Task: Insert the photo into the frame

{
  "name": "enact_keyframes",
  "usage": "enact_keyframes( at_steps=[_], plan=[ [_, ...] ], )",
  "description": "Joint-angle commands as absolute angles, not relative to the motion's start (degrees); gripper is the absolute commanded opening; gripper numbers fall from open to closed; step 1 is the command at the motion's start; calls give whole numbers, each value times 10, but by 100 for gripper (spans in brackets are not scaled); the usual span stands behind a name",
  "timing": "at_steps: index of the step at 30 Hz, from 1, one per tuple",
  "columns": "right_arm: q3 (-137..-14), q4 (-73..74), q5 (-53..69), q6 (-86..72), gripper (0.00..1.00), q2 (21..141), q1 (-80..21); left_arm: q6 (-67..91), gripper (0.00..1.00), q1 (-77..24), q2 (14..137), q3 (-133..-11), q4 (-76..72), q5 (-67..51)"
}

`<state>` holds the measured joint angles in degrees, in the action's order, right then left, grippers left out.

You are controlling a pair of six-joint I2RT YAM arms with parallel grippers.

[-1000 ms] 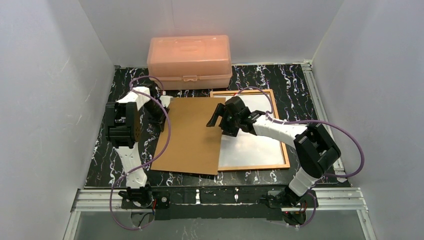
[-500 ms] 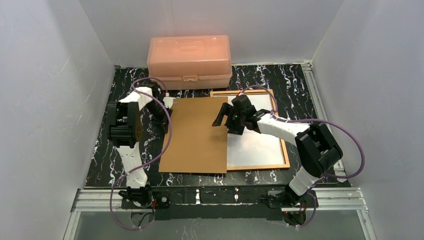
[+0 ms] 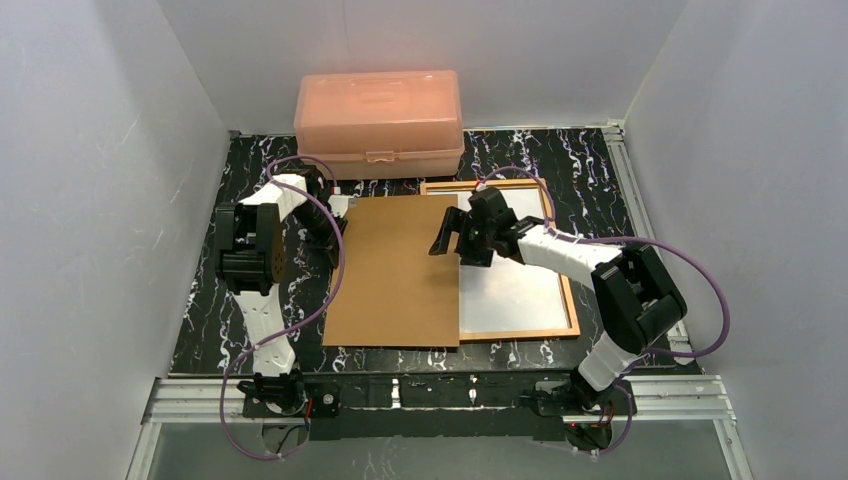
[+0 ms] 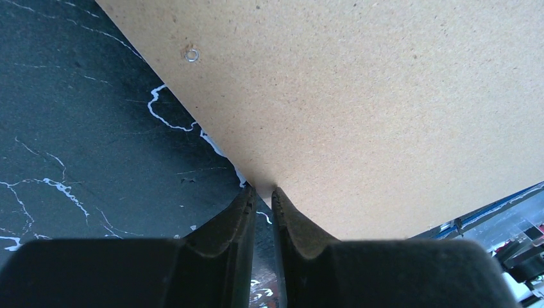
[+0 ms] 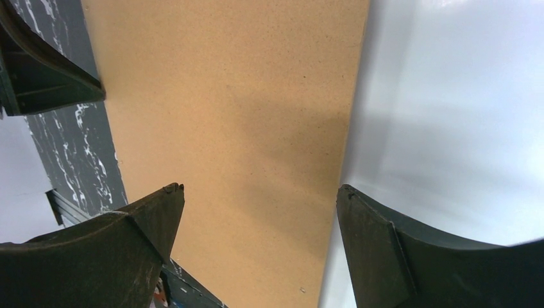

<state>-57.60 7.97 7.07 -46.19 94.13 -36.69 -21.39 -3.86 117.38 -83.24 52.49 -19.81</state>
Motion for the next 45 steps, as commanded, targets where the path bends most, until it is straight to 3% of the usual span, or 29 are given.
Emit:
enact_keyframes(
  at_steps=[1, 8, 23, 45],
  plan=[
    [-564, 96, 71, -430, 96, 933, -358, -216, 14, -47, 1196, -818, 524, -208],
    [-525, 44, 104, -443, 94, 921, -352, -216, 14, -47, 1197, -818, 524, -206],
    [-503, -44, 164, -479, 73, 911, -352, -212, 14, -47, 1198, -820, 527, -212],
    [-473, -119, 200, -525, 64, 945, -354, -212, 14, -47, 1191, -820, 532, -222]
  ],
)
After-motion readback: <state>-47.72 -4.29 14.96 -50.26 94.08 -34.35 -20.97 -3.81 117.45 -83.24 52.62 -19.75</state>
